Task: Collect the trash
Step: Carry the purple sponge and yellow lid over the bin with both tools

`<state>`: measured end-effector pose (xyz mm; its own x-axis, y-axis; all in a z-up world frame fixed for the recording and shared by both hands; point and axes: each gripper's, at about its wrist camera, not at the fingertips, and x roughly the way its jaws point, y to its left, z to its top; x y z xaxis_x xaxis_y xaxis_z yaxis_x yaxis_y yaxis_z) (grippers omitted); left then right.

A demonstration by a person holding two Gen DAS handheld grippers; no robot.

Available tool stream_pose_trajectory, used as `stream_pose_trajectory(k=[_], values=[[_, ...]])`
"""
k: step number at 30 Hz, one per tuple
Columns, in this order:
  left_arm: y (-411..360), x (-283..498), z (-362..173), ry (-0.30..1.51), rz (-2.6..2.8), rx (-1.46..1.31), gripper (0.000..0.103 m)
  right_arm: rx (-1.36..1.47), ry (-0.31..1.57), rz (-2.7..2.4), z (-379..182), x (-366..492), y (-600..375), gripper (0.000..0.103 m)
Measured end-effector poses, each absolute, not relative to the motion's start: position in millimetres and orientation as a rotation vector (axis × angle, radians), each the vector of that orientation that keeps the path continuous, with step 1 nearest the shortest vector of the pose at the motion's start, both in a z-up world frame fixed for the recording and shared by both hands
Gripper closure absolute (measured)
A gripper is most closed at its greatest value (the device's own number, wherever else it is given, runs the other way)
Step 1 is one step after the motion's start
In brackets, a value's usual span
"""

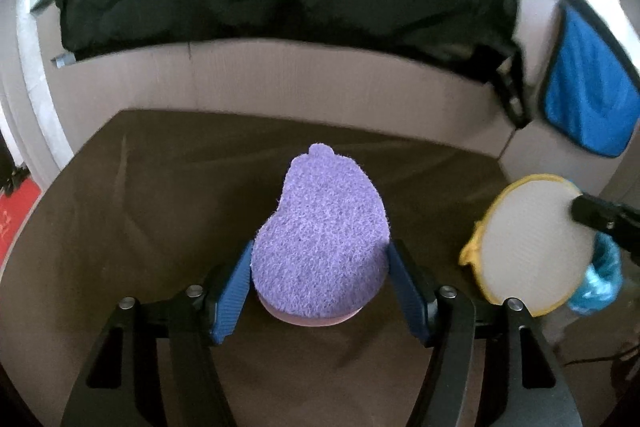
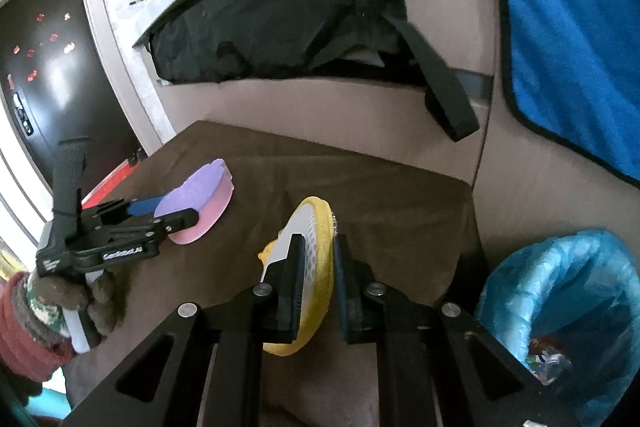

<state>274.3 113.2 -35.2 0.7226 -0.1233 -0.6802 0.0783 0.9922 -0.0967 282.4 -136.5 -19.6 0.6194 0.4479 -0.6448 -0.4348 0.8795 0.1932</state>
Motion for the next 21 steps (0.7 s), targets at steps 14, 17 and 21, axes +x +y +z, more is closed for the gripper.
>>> stream_pose_trajectory(k=[14, 17, 21], values=[[-23, 234, 35, 0.582, -0.289, -0.036, 0.037, 0.046, 0.57, 0.376, 39, 226, -230, 0.09], [-62, 234, 34, 0.588, -0.343, -0.03, 0.037, 0.041, 0.546, 0.315, 48, 213, -259, 0.09], [-110, 234, 26, 0.603, -0.398, -0.01, 0.037, 0.049, 0.52, 0.22, 52, 198, -308, 0.09]])
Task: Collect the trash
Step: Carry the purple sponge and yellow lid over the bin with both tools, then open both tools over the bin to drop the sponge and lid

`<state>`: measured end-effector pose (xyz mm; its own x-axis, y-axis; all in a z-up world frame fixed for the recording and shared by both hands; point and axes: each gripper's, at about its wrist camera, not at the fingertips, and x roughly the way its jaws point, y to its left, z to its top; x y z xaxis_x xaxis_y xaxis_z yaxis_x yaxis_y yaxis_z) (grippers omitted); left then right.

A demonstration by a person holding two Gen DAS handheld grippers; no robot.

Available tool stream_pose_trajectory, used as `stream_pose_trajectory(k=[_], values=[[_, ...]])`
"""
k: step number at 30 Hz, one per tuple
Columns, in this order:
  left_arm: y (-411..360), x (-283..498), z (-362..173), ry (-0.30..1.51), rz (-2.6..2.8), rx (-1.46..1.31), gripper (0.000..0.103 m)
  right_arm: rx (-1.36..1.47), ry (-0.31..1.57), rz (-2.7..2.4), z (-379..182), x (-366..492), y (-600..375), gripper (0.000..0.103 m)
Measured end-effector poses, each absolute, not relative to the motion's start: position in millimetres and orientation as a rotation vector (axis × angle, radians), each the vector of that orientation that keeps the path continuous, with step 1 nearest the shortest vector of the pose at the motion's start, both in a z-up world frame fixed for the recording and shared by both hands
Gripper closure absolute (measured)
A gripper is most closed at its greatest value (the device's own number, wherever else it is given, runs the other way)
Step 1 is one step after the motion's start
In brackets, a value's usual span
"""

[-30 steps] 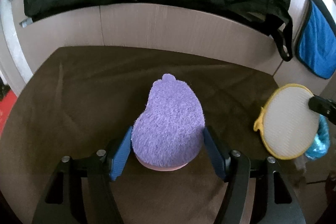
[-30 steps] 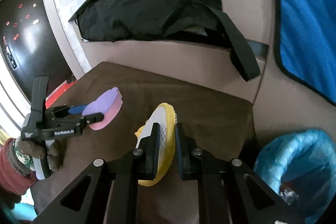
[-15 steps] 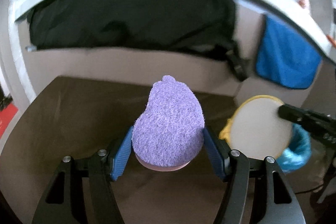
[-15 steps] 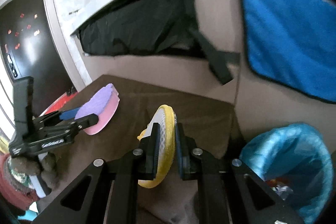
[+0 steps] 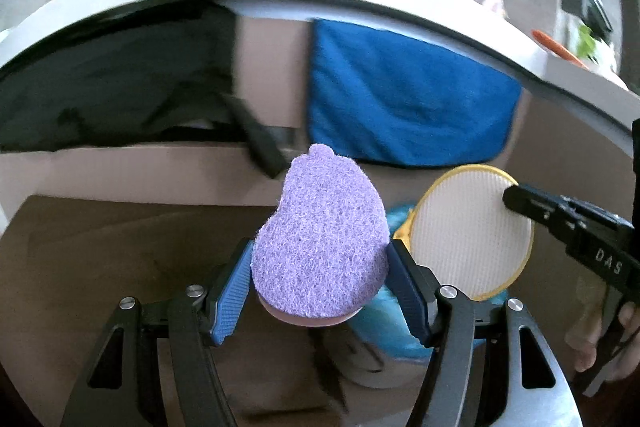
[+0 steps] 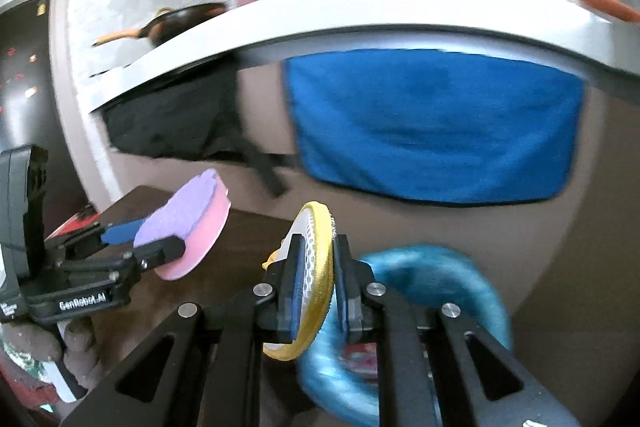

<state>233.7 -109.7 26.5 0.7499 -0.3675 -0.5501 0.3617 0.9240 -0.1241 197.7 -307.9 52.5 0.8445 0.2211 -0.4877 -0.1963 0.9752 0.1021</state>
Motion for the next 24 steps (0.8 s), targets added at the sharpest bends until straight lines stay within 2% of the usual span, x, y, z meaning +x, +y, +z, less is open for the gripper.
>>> stream_pose_trajectory(k=[9, 24], values=[[-174, 237, 5, 0.541, -0.462, -0.058, 0.037, 0.061, 0.517, 0.065, 32, 183, -375, 0.09], [-198, 256, -34, 0.549, -0.406, -0.042, 0.037, 0.115, 0.546, 0.059, -8, 200, -391, 0.09]])
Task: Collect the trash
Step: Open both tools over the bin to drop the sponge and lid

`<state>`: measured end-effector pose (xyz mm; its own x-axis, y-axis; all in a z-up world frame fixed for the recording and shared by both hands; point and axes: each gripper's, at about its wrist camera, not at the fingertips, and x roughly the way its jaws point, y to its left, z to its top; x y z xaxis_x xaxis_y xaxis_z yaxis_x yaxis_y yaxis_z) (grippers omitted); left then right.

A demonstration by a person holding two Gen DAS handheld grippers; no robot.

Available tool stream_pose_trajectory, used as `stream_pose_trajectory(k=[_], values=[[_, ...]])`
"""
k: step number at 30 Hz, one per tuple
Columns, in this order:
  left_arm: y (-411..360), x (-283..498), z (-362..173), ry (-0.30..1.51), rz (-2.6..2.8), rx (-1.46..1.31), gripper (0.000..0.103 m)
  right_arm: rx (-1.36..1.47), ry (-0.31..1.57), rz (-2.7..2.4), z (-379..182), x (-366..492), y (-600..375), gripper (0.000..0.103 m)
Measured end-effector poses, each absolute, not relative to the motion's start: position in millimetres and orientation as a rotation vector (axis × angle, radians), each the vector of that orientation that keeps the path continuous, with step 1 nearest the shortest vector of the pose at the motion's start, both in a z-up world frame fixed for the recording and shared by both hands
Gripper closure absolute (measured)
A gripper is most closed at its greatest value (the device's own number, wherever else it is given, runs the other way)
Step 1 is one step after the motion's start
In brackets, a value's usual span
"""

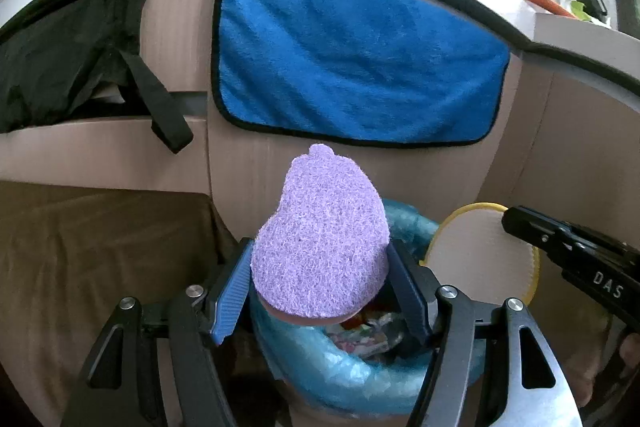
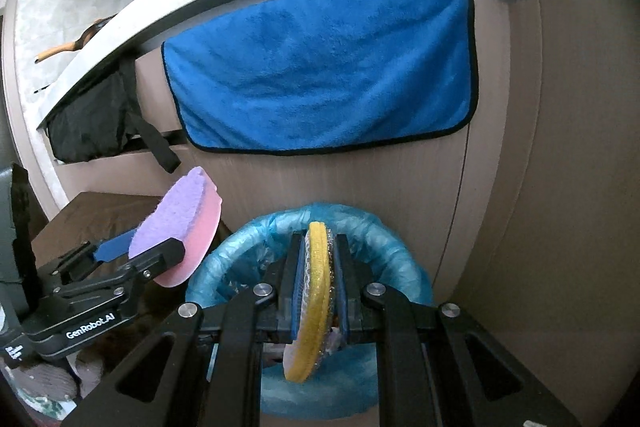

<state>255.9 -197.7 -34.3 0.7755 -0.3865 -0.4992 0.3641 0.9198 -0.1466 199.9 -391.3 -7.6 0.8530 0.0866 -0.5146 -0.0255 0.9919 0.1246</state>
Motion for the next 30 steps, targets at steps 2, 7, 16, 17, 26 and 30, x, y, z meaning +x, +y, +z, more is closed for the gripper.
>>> stream_pose_trajectory(k=[2, 7, 16, 17, 26, 30], values=[[-201, 259, -35, 0.548, -0.403, -0.038, 0.037, 0.122, 0.54, 0.059, -8, 202, -393, 0.091], [-210, 264, -41, 0.55, -0.405, -0.037, 0.037, 0.127, 0.534, 0.054, -9, 207, -396, 0.091], [-214, 274, -50, 0.576, -0.402, -0.035, 0.037, 0.14, 0.569, 0.047, -30, 215, -399, 0.091], [-214, 274, -51, 0.58, -0.402, -0.036, 0.037, 0.141, 0.576, 0.047, -33, 216, -399, 0.09], [-223, 278, -61, 0.603, -0.465, -0.031, 0.036, 0.142, 0.608, 0.04, -46, 222, -399, 0.089], [-224, 288, -65, 0.658, -0.498, -0.053, 0.028, 0.157, 0.608, 0.037, -48, 219, -401, 0.068]])
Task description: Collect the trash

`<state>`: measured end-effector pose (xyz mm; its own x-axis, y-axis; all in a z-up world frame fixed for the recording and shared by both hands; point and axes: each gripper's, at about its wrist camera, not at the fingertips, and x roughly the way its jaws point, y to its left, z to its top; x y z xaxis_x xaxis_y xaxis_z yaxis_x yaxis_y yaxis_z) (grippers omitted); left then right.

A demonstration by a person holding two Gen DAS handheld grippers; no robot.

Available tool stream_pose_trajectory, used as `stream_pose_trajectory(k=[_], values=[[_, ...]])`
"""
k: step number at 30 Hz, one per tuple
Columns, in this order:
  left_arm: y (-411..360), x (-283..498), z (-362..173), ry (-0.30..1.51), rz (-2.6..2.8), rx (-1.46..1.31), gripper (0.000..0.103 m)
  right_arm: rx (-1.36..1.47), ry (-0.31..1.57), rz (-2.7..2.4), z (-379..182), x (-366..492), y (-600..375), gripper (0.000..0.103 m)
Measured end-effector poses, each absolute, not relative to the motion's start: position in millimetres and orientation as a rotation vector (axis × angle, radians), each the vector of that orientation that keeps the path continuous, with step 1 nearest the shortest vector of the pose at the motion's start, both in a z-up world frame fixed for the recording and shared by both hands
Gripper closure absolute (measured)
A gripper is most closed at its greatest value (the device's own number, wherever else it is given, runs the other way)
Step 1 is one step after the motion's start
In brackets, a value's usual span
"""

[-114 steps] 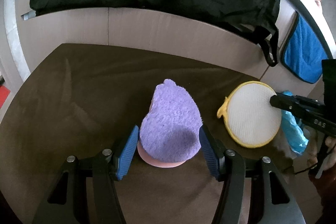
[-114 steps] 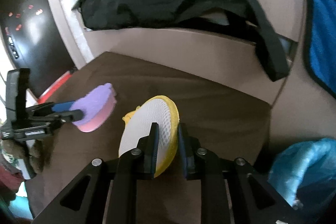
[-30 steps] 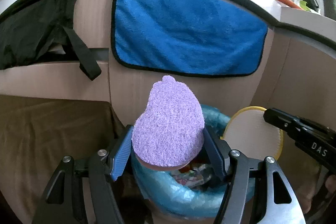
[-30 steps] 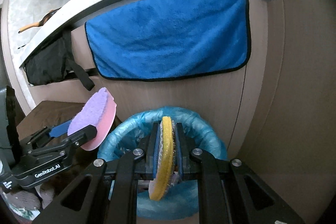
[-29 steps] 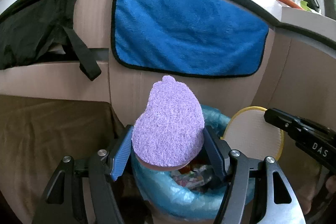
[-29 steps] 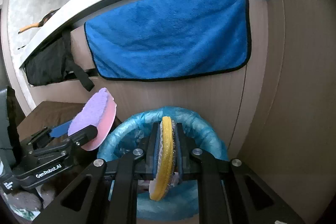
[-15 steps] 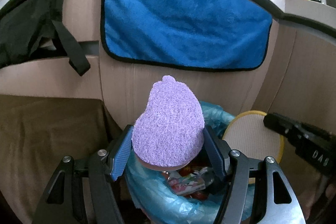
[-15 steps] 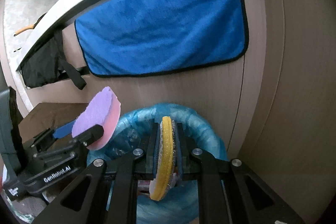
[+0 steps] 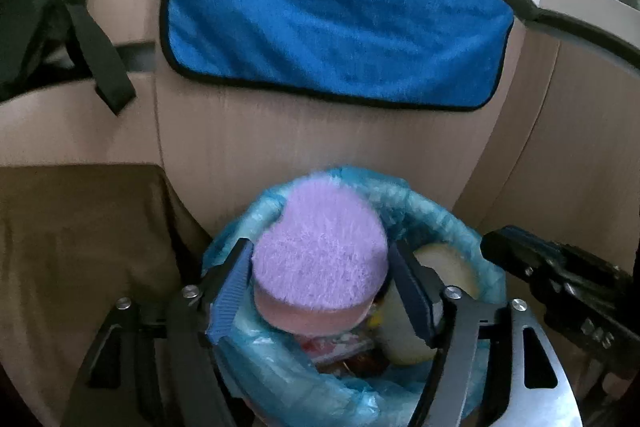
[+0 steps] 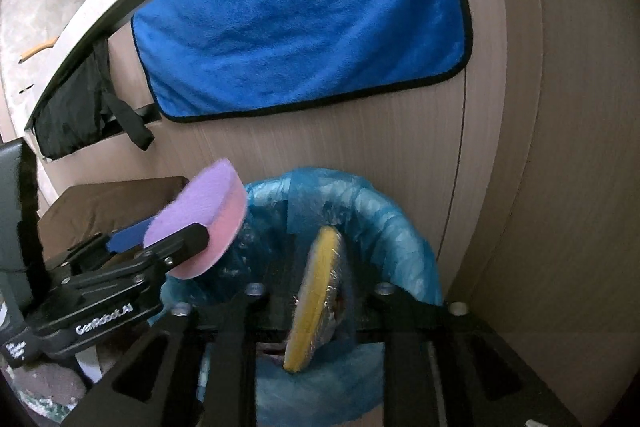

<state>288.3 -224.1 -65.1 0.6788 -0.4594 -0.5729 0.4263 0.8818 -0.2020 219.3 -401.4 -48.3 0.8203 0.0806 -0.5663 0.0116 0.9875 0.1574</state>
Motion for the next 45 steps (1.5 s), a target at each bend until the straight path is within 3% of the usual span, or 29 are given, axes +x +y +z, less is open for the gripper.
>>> stream_pose_trajectory(k=[2, 8, 13, 18, 23, 31, 45], values=[[-221, 290, -66, 0.667, -0.501, -0.072, 0.022, 0.159, 0.602, 0.03, -48, 215, -402, 0.059], [-195, 271, -51, 0.653, -0.449, -0.1, 0.012, 0.162, 0.611, 0.014, -43, 199, -399, 0.059], [-155, 217, -27, 0.613, -0.378, -0.02, 0.012, 0.169, 0.588, 0.032, -28, 166, -380, 0.055], [-108, 146, -6, 0.615, -0.338, 0.057, 0.012, 0.177, 0.568, 0.069, -14, 121, -346, 0.036], [-73, 79, 5, 0.522, -0.284, 0.092, 0.012, 0.127, 0.529, 0.076, -8, 66, -302, 0.025], [-57, 29, 6, 0.468, -0.137, 0.076, 0.012, 0.031, 0.459, 0.026, -11, 9, -256, 0.025], [-42, -4, 13, 0.39, -0.08, 0.079, 0.012, -0.002, 0.409, 0.029, -7, -19, -239, 0.025]])
